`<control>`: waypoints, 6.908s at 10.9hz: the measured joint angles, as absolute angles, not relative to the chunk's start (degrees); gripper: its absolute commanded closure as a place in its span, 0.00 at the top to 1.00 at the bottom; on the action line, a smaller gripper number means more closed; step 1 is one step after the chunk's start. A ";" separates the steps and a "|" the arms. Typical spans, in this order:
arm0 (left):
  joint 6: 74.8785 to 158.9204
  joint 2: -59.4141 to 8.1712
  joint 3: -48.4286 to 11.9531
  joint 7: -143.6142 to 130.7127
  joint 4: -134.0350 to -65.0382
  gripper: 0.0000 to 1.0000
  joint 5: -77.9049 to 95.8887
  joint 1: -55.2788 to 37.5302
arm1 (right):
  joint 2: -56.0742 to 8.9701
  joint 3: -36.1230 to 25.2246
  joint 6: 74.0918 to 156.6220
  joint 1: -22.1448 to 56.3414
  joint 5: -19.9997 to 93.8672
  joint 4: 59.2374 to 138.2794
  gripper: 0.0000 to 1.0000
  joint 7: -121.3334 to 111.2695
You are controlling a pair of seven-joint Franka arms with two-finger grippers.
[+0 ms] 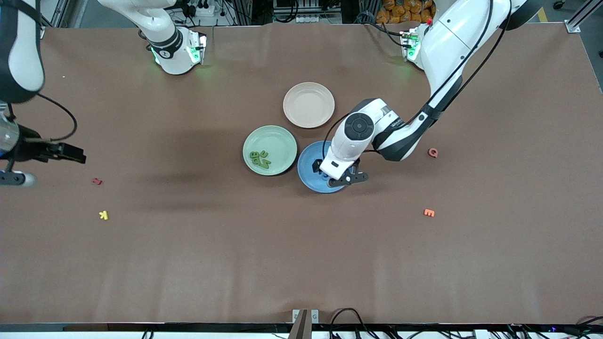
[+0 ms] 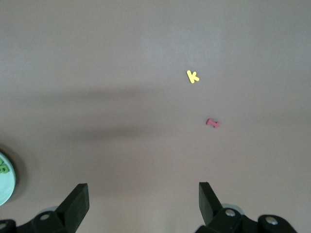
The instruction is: Sort letters by color into matching plates
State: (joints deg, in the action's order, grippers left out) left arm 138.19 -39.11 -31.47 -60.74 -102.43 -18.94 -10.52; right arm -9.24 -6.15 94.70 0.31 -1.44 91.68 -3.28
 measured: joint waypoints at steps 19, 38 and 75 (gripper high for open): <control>125.83 -31.40 -29.71 -60.76 -95.26 1.00 -20.57 -4.36 | -3.16 -7.70 83.78 2.85 -1.40 85.31 1.00 0.20; 97.27 -15.92 -32.02 -29.48 -82.98 1.00 -20.56 6.60 | -3.36 -7.74 89.66 3.39 -1.28 85.48 1.00 0.65; 94.13 -3.92 -4.05 -10.16 -87.43 1.00 -2.35 -3.01 | -3.95 -7.71 90.30 4.20 -1.26 85.80 1.00 0.65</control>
